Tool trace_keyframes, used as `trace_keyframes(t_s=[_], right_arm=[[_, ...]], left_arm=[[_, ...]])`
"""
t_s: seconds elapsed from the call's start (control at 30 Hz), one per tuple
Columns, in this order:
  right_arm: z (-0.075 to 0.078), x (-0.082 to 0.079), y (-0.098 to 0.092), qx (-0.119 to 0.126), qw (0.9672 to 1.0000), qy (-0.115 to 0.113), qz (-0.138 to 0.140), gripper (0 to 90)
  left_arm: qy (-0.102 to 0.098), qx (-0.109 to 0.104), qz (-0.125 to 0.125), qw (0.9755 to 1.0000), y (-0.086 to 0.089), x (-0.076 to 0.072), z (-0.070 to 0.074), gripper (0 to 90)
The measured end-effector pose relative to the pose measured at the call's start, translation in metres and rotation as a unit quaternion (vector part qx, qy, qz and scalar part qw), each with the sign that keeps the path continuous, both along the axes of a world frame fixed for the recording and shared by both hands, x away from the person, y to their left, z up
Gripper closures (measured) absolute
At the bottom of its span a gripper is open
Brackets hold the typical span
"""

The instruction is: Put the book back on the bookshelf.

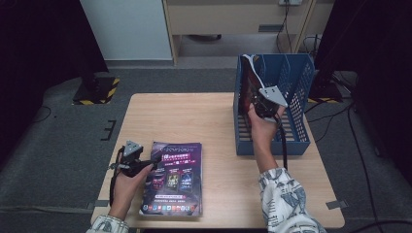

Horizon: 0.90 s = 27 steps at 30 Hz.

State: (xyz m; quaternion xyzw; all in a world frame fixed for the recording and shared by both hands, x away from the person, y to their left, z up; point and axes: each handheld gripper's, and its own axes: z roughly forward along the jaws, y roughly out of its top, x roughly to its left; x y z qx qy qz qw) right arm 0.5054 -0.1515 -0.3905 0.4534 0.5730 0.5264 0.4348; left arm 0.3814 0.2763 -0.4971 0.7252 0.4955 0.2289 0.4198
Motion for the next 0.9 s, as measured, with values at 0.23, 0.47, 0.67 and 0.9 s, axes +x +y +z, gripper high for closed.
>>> trace_keyframes(t_s=[0.23,0.47,0.67,0.9], right_arm=[[-0.003,-0.004,0.006,-0.010,0.9999,0.002,0.007,86.6],[-0.006,-0.008,0.015,-0.018,0.9996,0.008,0.020,84.8],[-0.004,-0.011,0.025,-0.015,0.9994,0.016,0.029,84.0],[-0.002,-0.013,0.036,-0.026,0.9988,0.019,0.037,81.8]], left_arm=[[0.000,0.001,0.000,1.0000,0.000,0.000,0.000,11.2],[0.000,0.003,-0.001,1.0000,0.000,0.000,0.000,11.2],[-0.002,0.006,-0.004,1.0000,-0.001,0.000,0.000,11.6],[-0.001,0.005,-0.004,1.0000,-0.001,0.000,0.000,11.8]])
